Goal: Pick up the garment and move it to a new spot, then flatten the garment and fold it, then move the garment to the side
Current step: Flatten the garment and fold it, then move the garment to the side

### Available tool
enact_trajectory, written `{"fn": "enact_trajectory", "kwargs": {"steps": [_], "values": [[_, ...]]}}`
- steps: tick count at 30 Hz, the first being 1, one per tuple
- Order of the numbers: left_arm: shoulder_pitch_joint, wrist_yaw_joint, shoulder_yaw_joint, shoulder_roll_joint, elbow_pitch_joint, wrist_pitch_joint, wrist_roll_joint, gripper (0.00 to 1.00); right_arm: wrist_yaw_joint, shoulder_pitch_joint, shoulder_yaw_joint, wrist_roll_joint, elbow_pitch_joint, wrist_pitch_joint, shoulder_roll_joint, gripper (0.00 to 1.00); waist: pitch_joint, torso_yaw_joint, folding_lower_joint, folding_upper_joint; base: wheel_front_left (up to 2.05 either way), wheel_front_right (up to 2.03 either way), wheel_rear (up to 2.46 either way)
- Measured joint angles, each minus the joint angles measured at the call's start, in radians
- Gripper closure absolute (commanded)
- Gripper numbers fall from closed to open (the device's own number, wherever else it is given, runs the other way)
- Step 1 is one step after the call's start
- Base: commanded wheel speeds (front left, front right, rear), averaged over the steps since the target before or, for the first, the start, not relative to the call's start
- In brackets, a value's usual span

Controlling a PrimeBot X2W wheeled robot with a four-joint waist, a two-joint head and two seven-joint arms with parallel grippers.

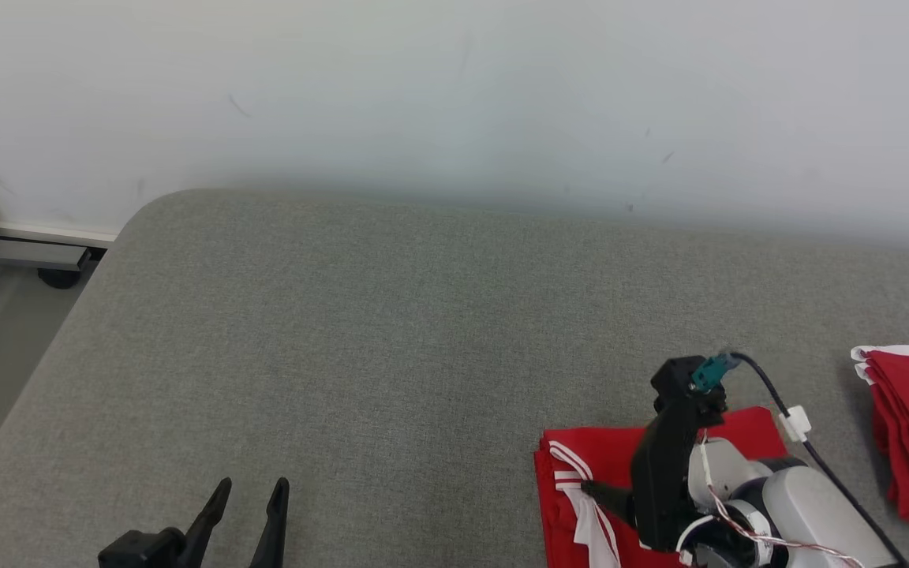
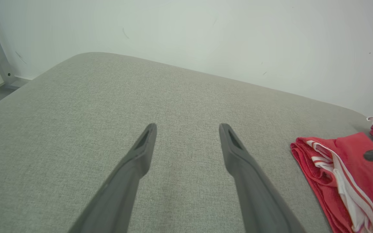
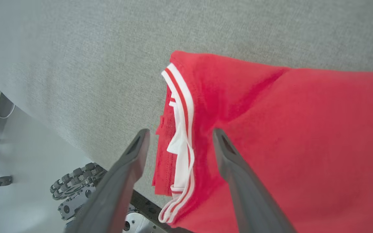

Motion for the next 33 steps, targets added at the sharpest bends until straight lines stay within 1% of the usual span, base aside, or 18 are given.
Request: {"fn": "enact_trajectory", "kwargs": {"steps": [3,5,7,10,14,16,20,25,28,33], "values": [[0.0,0.0,0.0,0.0,0.003,0.0,-0.001,0.0,0.006,-0.026,-0.015,0.0,-0.026,-0.024,-0.003,0.0,-0.001,-0.001,0.0,0.0,0.0,0.0,0.0],[0.0,0.0,0.0,0.0,0.003,0.0,-0.001,0.0,0.008,-0.031,-0.035,-0.002,-0.046,-0.039,-0.02,0.0,-0.001,-0.002,0.0,0.0,0.0,0.0,0.0],[0.0,0.0,0.0,0.0,0.004,0.0,-0.001,0.0,0.005,-0.029,-0.059,-0.015,-0.062,-0.052,-0.055,0.0,-0.002,-0.004,0.0,0.0,0.0,0.0,0.0],[0.0,0.0,0.001,0.0,0.004,-0.002,-0.002,0.0,-0.01,-0.02,-0.113,-0.047,-0.072,-0.071,-0.131,0.0,-0.004,-0.007,0.0,0.0,0.0,0.0,0.0],[0.002,0.0,0.004,0.003,0.004,-0.009,-0.003,0.0,-0.026,0.049,-0.17,-0.103,-0.07,-0.085,-0.226,0.0,-0.005,-0.014,0.0,0.0,0.0,0.0,0.0],[0.007,0.0,0.01,0.006,0.003,-0.01,-0.007,0.0,-0.028,0.089,-0.18,-0.111,-0.07,-0.086,-0.248,0.0,-0.005,-0.02,0.0,0.0,0.0,0.0,0.0],[0.016,0.0,0.011,0.008,0.001,-0.014,-0.007,0.0,-0.035,0.142,-0.198,-0.111,-0.068,-0.099,-0.245,0.0,0.003,-0.034,0.0,0.0,0.0,0.0,0.0],[0.008,0.0,0.002,0.007,-0.007,-0.013,-0.007,0.0,-0.037,0.147,-0.232,-0.109,-0.052,-0.126,-0.231,0.0,0.021,-0.045,0.0,0.0,0.0,0.0,0.0],[-0.01,-0.009,-0.005,0.005,-0.007,-0.013,-0.007,0.0,-0.044,0.147,-0.247,-0.105,-0.027,-0.144,-0.225,0.0,0.032,-0.045,0.0,0.0,0.0,0.0,0.0],[-0.027,-0.01,-0.008,0.004,-0.007,-0.009,-0.004,0.0,-0.045,0.146,-0.255,-0.098,0.006,-0.172,-0.206,0.0,0.045,-0.032,0.0,0.0,0.0,0.0,0.0]]}}
